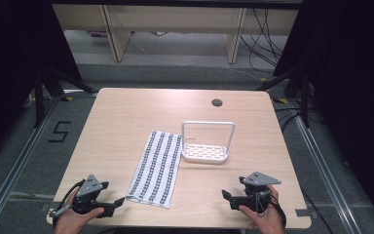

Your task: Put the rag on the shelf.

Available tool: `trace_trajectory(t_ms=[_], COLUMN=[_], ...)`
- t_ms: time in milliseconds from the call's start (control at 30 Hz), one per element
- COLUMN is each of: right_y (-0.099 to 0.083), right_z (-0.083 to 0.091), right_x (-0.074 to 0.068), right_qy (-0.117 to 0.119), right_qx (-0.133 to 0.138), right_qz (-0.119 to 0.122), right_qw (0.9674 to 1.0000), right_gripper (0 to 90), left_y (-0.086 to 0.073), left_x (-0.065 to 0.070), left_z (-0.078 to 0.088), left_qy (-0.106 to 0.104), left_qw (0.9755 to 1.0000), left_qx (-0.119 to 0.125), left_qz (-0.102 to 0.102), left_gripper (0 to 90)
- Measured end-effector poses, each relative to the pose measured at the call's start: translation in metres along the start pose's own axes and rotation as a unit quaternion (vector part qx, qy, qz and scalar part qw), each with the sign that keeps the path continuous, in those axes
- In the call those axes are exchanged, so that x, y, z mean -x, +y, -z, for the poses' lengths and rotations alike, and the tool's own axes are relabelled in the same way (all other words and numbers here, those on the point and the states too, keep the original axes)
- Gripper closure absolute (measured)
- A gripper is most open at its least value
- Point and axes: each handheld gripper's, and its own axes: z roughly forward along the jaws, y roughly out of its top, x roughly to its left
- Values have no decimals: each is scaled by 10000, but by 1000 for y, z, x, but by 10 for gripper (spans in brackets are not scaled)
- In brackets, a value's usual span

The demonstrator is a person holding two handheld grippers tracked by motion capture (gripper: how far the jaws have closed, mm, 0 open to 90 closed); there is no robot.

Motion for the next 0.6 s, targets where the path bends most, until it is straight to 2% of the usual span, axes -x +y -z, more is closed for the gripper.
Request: trace_trajectory(t_ms=[100,133,167,200,267,300,367,433,467,500,533,567,600], right_y=[0,0,1,1,2,2,3,3,4,4,5,6,6], right_z=[1,1,1,1,1,0,1,0,1,1,1,0,0], right_x=[0,0,-1,-1,-1,-2,-3,-3,-9,-9,-8,-10,-12], right_qy=[5,5,1,2,-31,36,13,55,83,83,86,146,169], right_qx=[1,1,13,21,36,32,71,119,90,90,124,179,163], right_qz=[24,24,39,70,73,52,42,71,-78,-78,136,126,156], right_qw=[10000,10000,10000,10000,10000,10000,10000,9999,9999,9999,9998,9997,9996], right_gripper=[178,178,179,179,179,180,185,189,194,194,207,208,211], left_y=[1,1,1,1,1,1,1,1,2,2,2,2,2], left_x=[-2,-2,0,0,-3,-3,-3,-3,-3,-3,-3,-2,-2], left_z=[2,2,1,1,2,2,2,3,3,3,3,3,3], left_qy=[31,31,67,76,87,87,134,142,145,145,172,108,108], left_qw=[9997,9997,10000,10000,9998,9998,9997,9998,9998,9998,9998,9999,9999], left_qx=[-150,-150,-34,-23,-98,-98,-94,-96,-71,-71,-15,20,20], left_qz=[-190,-190,-36,-29,-154,-154,-158,-77,-89,-89,-77,22,22], left_gripper=[152,152,152,152,151,151,151,151,151,151,152,155,160])
